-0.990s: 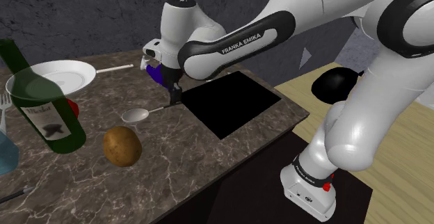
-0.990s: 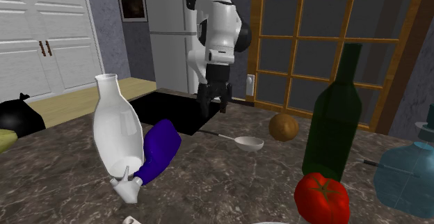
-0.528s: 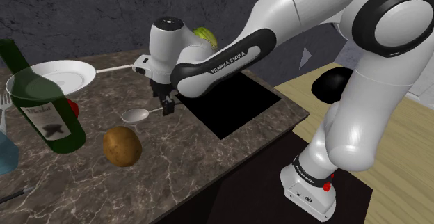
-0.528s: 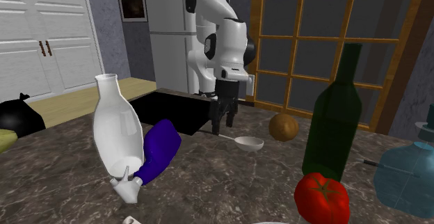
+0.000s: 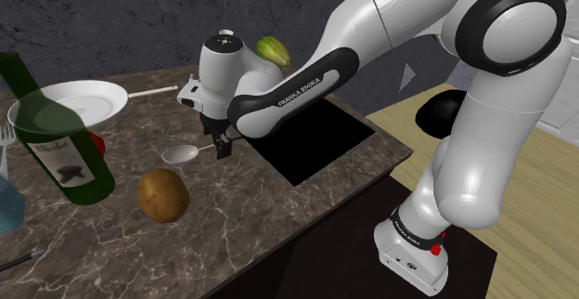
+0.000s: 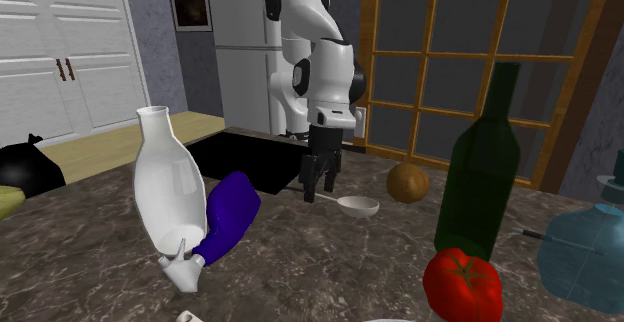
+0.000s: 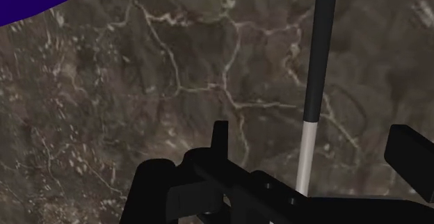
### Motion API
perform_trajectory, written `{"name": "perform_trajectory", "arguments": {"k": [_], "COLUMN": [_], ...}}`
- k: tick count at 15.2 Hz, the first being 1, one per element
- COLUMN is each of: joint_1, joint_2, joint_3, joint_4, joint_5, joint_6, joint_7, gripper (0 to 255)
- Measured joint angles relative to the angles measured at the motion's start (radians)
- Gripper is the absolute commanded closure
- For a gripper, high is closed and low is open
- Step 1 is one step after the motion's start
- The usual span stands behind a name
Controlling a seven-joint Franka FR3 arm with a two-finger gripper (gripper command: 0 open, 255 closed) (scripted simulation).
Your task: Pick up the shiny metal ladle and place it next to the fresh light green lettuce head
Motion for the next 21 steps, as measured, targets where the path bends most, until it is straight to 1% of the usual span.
{"name": "perform_trajectory", "arguments": {"k": [2, 3, 13, 16, 21], "joint_1": [0.0, 0.0, 0.0, -0.002, -0.006], "joint_2": [0.0, 0.0, 0.0, -0.015, -0.056], "joint_3": [0.0, 0.0, 0.0, 0.004, 0.013], "joint_4": [0.0, 0.0, 0.0, 0.005, 0.028], "joint_5": [0.0, 0.0, 0.0, 0.011, 0.042], "joint_6": [0.0, 0.0, 0.001, -0.019, -0.079], "joint_7": [0.0, 0.0, 0.0, -0.01, -0.036], "gripper": [0, 255, 255, 255, 255]}}
